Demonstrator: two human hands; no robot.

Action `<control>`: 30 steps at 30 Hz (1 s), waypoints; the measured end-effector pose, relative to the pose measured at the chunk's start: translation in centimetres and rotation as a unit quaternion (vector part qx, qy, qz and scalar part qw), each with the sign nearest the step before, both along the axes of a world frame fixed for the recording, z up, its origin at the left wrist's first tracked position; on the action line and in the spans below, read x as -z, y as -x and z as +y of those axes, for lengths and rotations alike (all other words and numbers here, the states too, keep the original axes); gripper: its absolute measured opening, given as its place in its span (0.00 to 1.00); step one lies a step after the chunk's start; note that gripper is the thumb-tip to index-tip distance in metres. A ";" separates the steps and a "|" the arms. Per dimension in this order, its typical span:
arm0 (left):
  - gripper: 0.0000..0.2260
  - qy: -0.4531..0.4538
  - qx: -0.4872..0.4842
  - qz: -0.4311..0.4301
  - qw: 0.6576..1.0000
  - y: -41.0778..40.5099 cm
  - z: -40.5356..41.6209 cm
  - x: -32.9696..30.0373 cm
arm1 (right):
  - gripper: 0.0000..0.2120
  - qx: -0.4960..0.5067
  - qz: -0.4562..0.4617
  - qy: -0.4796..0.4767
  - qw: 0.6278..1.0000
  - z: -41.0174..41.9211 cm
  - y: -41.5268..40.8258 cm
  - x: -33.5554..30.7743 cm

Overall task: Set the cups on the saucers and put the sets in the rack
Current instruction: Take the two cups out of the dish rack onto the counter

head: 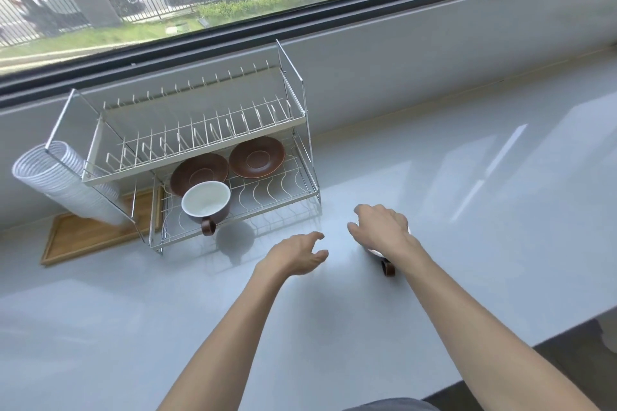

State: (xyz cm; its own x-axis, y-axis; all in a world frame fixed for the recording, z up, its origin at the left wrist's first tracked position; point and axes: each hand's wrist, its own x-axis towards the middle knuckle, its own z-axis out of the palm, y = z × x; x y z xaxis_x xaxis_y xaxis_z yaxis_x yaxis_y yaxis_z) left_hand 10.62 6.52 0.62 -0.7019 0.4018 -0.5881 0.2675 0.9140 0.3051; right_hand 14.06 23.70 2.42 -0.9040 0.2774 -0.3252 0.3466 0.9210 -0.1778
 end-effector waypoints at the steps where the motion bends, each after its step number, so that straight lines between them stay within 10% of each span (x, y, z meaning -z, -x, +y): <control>1: 0.24 0.010 -0.001 0.007 1.000 0.3 -0.9 -0.2 | 0.18 -0.019 -0.007 0.005 1.000 -0.7 0.4 -0.1; 16: 0.20 0.109 -0.092 0.132 0.981 4.5 -14.7 -4.8 | 0.19 -0.220 0.037 0.001 0.975 -13.9 7.9 -1.5; 30: 0.20 0.006 -0.283 0.195 0.939 10.2 -19.1 -4.1 | 0.19 -0.196 0.089 0.056 0.975 -19.1 13.9 -0.6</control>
